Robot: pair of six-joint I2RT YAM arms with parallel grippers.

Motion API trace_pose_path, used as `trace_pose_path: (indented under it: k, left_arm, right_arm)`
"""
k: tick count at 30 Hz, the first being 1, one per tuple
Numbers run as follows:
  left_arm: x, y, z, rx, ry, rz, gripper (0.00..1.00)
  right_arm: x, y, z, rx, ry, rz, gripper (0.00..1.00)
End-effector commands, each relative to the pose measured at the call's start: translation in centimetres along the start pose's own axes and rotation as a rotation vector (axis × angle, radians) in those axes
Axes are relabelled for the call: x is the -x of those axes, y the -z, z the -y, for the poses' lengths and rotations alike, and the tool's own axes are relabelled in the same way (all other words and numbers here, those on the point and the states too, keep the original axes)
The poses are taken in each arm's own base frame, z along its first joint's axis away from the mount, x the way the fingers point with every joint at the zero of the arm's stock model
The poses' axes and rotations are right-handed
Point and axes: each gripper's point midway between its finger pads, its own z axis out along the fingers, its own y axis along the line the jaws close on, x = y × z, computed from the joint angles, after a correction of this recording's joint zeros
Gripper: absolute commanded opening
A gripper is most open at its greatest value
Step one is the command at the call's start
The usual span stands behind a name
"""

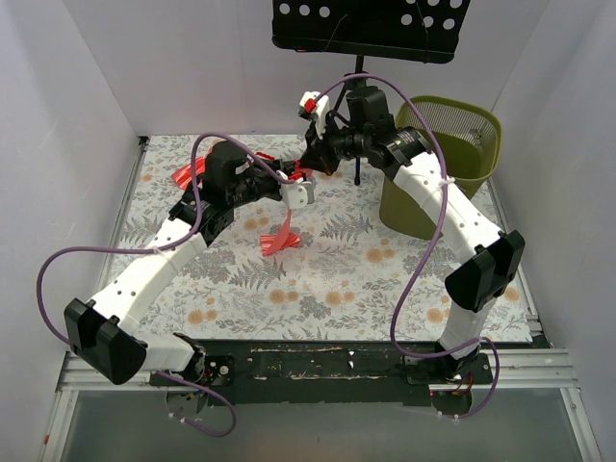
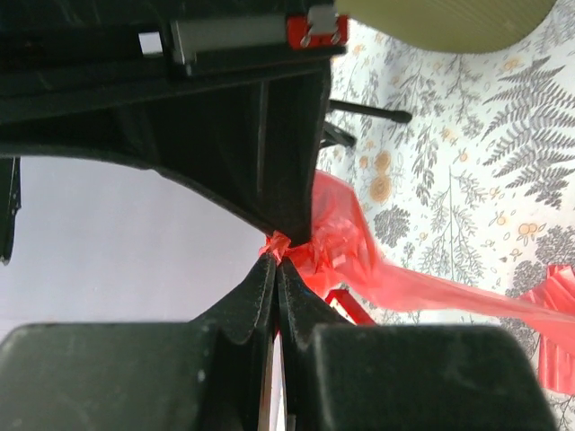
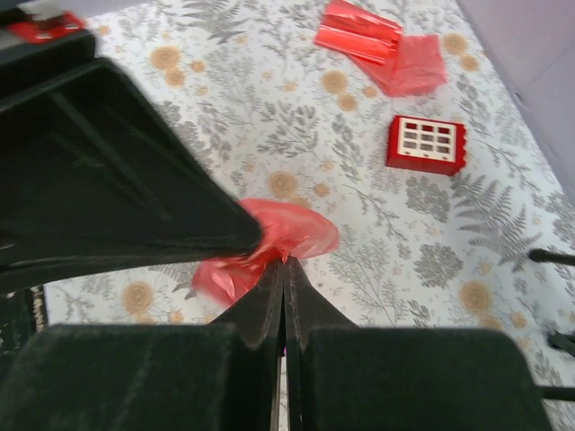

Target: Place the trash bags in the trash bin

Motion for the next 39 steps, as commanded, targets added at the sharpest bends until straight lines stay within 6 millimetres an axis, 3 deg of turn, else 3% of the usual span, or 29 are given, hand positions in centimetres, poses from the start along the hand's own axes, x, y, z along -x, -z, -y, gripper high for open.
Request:
trace_pose_path:
  k: [1,5,9,12,14,15,20,26,31,35,37,39]
  left_arm:
    - [-2.4,-0.3,0.2,0.024,0.001,-0.104,0.00]
    - [-3.1,-0.4,0.4,0.031,0.052,-0.129,0.00]
    - [-2.1,0.1,-0.4,0.064,0.142,-0.093,0.00]
    - [-1.5,0.5,-1.2,0.093,0.237,-0.072,0.00]
    - [-1.2,0.9,-1.9,0.112,0.289,-0.064,0.00]
    - [-0.9,1.1,-2.0,0.114,0.306,-0.058,0.00]
    - [-0.2,1.8,-2.1,0.124,0.334,-0.036,0.00]
    - [0.2,2.4,-2.4,0.135,0.342,-0.028,0.00]
    - [0.5,2.5,-2.4,0.136,0.350,-0.019,0.00]
    - [0.4,2.6,-1.8,0.108,0.314,-0.022,0.00]
    - [0.3,2.7,-1.6,0.101,0.284,-0.025,0.00]
    - [0.3,2.9,-1.6,0.102,0.254,-0.025,0.00]
  right_arm:
    - [4.1,2.5,-4.4,0.154,0.053,0.131,0.01]
    - [4.7,4.2,-5.2,0.153,0.082,0.154,0.01]
    - [2.9,4.7,-3.9,0.086,0.070,0.107,0.03]
    - [2.1,5.1,-2.3,0.025,0.014,0.095,0.37]
    - [2.1,5.2,-2.0,0.017,0.012,0.096,0.46]
    - [2.3,5.1,-2.1,0.024,0.014,0.100,0.57]
    - [2.0,4.2,-1.7,0.040,0.020,0.092,0.64]
    - [1.3,3.2,-1.0,0.048,0.049,0.071,0.65]
    - [1.1,2.2,-1.3,0.099,0.035,0.073,0.57]
    - [2.2,1.7,-1.5,0.119,0.040,0.094,0.42]
    - [2.7,1.5,-1.3,0.116,0.033,0.104,0.41]
    - [2.9,1.4,-1.7,0.131,0.038,0.107,0.24]
